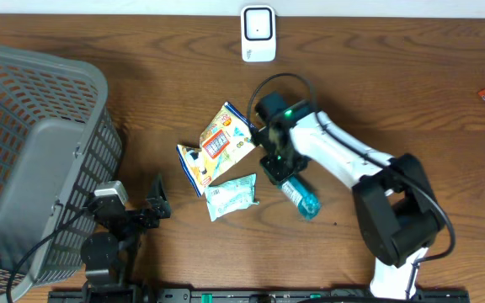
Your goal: Scan the item barcode
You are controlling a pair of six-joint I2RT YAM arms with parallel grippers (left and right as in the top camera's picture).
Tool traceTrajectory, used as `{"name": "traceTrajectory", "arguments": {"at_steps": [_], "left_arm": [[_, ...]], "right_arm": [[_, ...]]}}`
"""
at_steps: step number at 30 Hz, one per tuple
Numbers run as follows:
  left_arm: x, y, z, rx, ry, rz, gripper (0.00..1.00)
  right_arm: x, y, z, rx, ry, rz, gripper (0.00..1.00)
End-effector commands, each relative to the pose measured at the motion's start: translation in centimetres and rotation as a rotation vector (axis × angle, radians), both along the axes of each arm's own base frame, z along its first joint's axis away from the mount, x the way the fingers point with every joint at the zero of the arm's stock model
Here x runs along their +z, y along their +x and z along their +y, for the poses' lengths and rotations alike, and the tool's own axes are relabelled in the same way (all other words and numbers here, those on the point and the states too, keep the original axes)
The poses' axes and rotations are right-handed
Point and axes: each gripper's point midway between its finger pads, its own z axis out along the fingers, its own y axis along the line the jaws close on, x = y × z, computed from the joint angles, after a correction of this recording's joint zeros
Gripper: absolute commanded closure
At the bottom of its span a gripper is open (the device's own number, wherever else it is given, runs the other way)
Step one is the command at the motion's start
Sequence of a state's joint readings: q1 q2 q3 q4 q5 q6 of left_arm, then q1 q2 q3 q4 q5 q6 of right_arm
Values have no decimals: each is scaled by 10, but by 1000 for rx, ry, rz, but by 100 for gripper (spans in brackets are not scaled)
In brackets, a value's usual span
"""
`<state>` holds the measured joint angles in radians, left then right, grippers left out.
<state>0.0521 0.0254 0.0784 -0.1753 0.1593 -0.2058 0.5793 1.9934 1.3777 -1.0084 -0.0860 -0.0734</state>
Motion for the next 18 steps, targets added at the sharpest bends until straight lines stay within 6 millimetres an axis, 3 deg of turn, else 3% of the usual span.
{"name": "traceTrajectory", "arguments": {"at_steps": [1,12,18], "left_arm": [[-13,-1,-2,-14,-4,40,0],[-13,-1,-2,-14,-4,40,0],[-13,-1,-2,-14,-4,40,0]], "right_arm": [[-30,-16,-22,-11,-144,36,78],[-45,-29,-29,-10,-162,51,82],[-45,-23,-38,-11,-216,13,86]]}}
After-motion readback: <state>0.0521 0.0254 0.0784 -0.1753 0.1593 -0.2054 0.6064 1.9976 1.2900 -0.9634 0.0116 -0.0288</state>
